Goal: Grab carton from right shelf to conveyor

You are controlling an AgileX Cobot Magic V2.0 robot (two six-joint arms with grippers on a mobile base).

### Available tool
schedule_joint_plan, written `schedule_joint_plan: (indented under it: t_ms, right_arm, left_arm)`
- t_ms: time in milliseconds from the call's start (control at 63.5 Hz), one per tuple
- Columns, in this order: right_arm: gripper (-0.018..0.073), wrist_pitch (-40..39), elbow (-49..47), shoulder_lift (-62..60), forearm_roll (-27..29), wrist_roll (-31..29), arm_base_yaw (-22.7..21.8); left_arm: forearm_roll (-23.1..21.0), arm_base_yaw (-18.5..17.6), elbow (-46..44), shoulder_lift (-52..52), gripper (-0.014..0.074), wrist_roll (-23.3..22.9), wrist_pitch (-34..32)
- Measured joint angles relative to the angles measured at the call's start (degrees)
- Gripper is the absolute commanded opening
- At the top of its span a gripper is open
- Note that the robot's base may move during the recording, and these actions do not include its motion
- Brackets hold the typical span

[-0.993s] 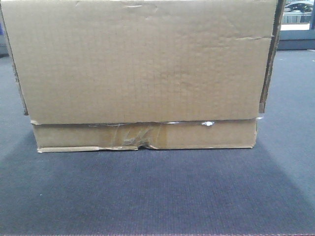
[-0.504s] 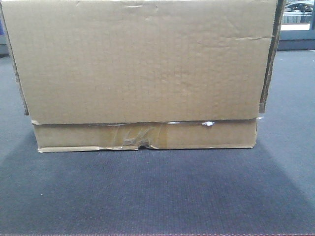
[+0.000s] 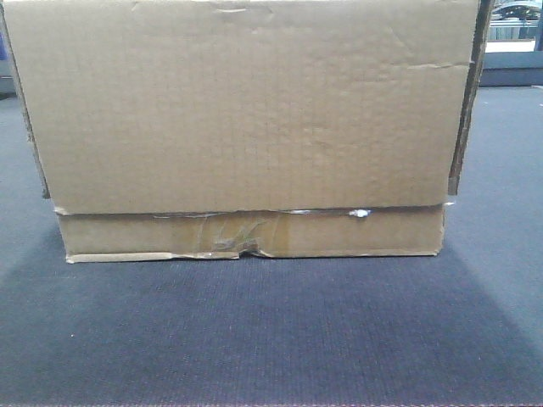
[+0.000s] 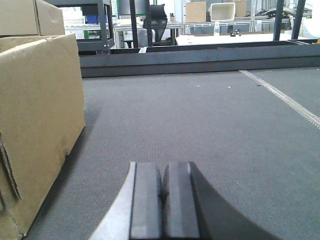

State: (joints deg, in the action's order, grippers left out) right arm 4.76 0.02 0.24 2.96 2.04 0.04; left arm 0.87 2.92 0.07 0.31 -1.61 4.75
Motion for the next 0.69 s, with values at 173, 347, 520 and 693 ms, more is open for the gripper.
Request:
schedule_joint_plan:
  t_ms: [173, 347, 520, 693]
  right_arm:
    - [-0.0069, 0.0, 0.0, 0.0, 0.0, 0.0, 0.0]
    - [-0.0069, 0.0, 0.0, 0.0, 0.0, 0.0, 0.0]
    - [-0.0069, 0.0, 0.0, 0.0, 0.0, 0.0, 0.0]
    - [-0.0069, 0.0, 0.0, 0.0, 0.0, 0.0, 0.0]
  left_arm:
    - [0.0, 0.0, 0.0, 0.0, 0.0015, 0.0, 0.0]
    - [0.0, 0.0, 0.0, 0.0, 0.0015, 0.0, 0.0]
    - [0.0, 0.0, 0.0, 0.0, 0.0015, 0.0, 0.0]
    - [0.0, 0.0, 0.0, 0.0, 0.0015, 0.0, 0.0]
